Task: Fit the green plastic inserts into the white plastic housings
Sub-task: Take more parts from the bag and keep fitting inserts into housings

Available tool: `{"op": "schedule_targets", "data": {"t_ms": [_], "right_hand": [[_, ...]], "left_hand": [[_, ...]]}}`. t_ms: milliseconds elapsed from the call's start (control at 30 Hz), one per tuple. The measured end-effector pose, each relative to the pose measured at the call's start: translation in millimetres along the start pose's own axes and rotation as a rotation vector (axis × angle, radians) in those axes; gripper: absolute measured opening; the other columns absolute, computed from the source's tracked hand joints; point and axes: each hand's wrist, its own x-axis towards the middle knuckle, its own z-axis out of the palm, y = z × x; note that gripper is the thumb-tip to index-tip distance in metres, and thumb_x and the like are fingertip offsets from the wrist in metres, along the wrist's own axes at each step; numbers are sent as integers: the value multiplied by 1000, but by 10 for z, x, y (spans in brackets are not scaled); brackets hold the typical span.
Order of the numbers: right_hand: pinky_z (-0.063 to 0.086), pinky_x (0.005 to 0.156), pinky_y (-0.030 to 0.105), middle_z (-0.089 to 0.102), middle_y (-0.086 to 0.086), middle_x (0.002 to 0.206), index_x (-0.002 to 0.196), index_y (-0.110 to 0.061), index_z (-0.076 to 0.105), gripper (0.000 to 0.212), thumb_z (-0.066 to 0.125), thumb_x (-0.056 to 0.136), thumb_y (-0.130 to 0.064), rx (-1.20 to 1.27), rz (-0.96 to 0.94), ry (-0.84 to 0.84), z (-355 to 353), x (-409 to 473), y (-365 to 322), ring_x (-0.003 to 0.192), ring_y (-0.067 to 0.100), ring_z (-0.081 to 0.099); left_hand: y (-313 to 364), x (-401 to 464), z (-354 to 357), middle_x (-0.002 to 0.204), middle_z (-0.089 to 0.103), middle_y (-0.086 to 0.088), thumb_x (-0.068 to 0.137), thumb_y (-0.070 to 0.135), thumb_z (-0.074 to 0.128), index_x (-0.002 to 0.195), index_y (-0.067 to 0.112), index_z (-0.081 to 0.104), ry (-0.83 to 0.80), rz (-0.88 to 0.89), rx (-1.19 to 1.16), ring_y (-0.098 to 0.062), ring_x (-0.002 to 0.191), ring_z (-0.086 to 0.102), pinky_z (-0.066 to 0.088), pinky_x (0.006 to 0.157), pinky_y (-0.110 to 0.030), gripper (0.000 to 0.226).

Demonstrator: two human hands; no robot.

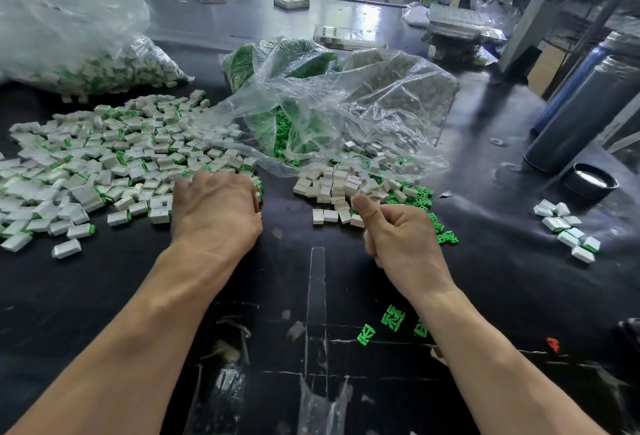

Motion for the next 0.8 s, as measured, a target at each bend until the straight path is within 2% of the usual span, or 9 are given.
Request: {"op": "schedule_targets", "data": {"t_ms": [100,233,333,433,500,600,667,733,800], "right_hand": [[39,59,27,52,-1,45,53,-3,54,72,56,101,-57,-16,-6,26,-11,5,-3,43,13,45],[38,52,20,59,-6,50,60,-10,63,58,58,104,-47,-143,-32,130,-60,61,12,46,7,50],[48,66,36,69,-1,68,75,-13,67,44,58,102,-47,-258,-6,190,-123,111,31,67,18,62],[50,73,37,69,-6,76,83,-21,68,27,63,99,-43,-375,25,201,-184,155,67,81,22,66],[55,83,40,70,-8,81,87,-25,72,17,68,96,-39,-428,44,186,-207,172,80,86,23,66],[56,88,39,64,-19,77,90,-32,76,5,73,93,-30,-445,28,150,-199,154,55,88,17,66],[54,93,38,63,-20,85,96,-35,78,11,73,93,-26,-464,4,112,-172,137,34,97,17,66],[50,101,40,64,-12,103,105,-36,79,19,69,96,-23,-508,-16,64,-143,134,22,108,19,63],[48,104,39,61,-8,112,114,-37,78,24,67,98,-22,-563,-34,35,-121,143,14,113,20,60]], "left_hand": [[6,-11,-1,112,64,2,90,44,70,107,31,69,-6,18,-30,-24,114,53,38,98,-41,21],[155,-106,119,105,58,5,94,37,70,110,34,70,106,201,-394,-20,110,50,36,99,-39,16],[329,-191,209,115,58,7,98,31,65,126,34,65,49,321,-524,-15,108,50,34,104,-36,29],[435,-206,299,127,57,4,100,28,62,136,33,60,16,365,-480,-19,122,51,33,110,-40,37],[453,-196,327,128,58,5,100,26,62,131,32,63,29,376,-473,-20,123,51,33,108,-39,32],[438,-187,328,117,60,7,98,28,66,117,31,68,57,368,-489,-18,116,53,34,105,-37,19],[417,-188,316,105,58,11,95,33,70,110,32,69,67,350,-491,-16,109,54,36,104,-37,15],[396,-187,295,95,54,15,92,40,73,106,33,68,71,335,-498,-11,99,52,37,103,-37,16],[371,-190,266,90,55,17,88,44,76,105,34,68,38,323,-526,-9,92,49,38,100,-34,21]]}}
